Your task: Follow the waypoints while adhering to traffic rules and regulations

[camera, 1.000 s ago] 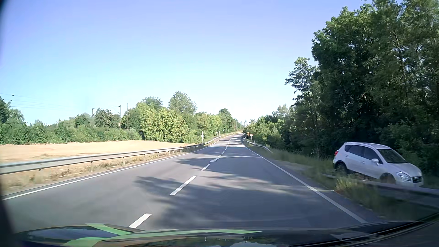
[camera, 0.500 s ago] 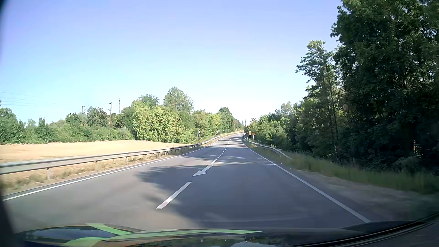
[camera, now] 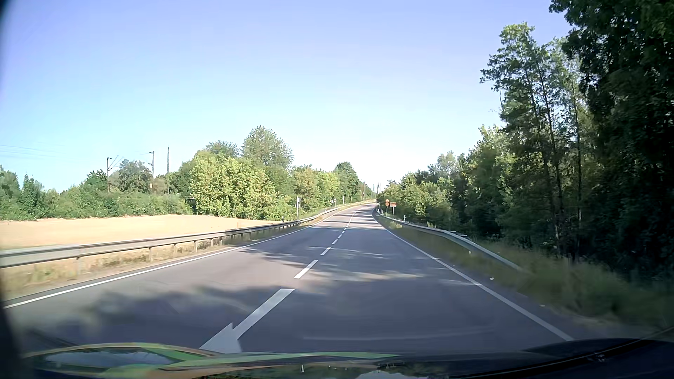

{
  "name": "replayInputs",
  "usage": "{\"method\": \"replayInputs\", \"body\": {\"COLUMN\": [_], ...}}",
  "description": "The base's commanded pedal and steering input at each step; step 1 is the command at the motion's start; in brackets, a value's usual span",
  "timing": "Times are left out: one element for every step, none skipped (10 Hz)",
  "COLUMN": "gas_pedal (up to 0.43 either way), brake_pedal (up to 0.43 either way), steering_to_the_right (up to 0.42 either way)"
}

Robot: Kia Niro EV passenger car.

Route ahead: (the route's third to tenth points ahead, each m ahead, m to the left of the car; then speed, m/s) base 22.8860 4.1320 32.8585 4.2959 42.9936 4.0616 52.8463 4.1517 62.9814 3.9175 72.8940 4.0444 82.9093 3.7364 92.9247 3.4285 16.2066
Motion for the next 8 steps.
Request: {"method": "replayInputs", "body": {"gas_pedal": [0.28, 0.28, 0.28, 0.28, 0.28, 0.28, 0.28, 0.28], "brake_pedal": [0.0, 0.0, 0.0, 0.0, 0.0, 0.0, 0.0, 0.0], "steering_to_the_right": [-0.004, -0.004, -0.004, -0.003, -0.004, -0.003, -0.003, -0.003]}}
